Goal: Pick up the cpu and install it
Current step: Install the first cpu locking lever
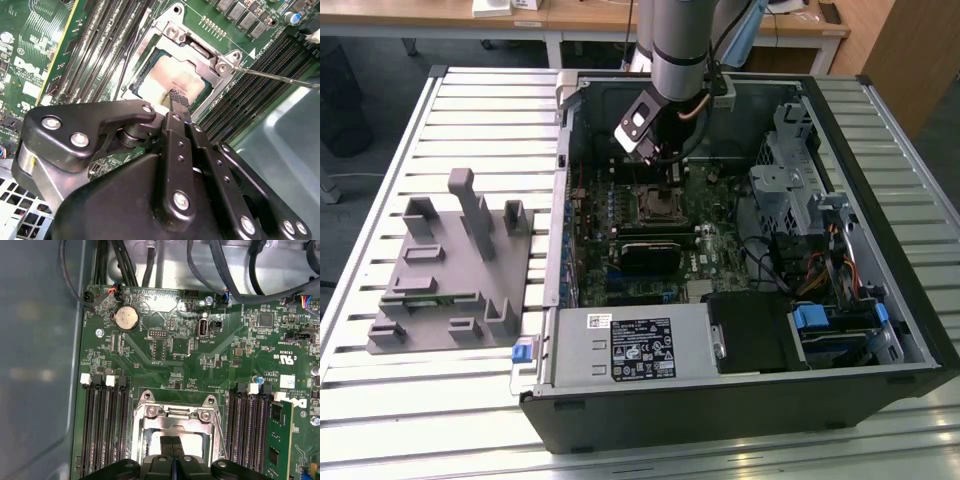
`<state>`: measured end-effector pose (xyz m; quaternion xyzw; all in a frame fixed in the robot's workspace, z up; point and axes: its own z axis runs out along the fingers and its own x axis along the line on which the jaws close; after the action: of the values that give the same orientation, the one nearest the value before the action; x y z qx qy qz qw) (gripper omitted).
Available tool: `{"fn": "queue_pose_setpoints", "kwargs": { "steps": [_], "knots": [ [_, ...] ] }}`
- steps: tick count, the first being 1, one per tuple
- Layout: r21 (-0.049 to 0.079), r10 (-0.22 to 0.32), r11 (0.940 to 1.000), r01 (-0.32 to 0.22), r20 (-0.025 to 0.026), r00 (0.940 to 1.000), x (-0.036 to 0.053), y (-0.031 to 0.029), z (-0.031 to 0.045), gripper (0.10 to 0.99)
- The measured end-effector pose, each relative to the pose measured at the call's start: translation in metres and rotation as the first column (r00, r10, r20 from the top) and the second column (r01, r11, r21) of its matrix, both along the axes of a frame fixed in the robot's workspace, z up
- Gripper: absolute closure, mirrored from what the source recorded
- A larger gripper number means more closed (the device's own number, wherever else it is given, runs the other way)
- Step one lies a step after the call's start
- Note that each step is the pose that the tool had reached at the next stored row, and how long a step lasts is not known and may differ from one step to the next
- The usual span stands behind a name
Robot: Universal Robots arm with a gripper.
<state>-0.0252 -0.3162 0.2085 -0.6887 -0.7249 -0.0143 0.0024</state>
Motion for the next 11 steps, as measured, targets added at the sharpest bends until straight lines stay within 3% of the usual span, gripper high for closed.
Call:
{"fn": "queue_pose_setpoints", "kwargs": {
  "steps": [3, 11],
  "knots": [
    [0.0, 0.0, 1.0, 0.0, 0.0001, 1.0, 0.0, 0.0, 0.004, 0.98],
    [0.0, 0.0, 1.0, 0.0, 0.0002, 1.0, 0.0, 0.0, 0.0269, 0.98]
  ]
}}
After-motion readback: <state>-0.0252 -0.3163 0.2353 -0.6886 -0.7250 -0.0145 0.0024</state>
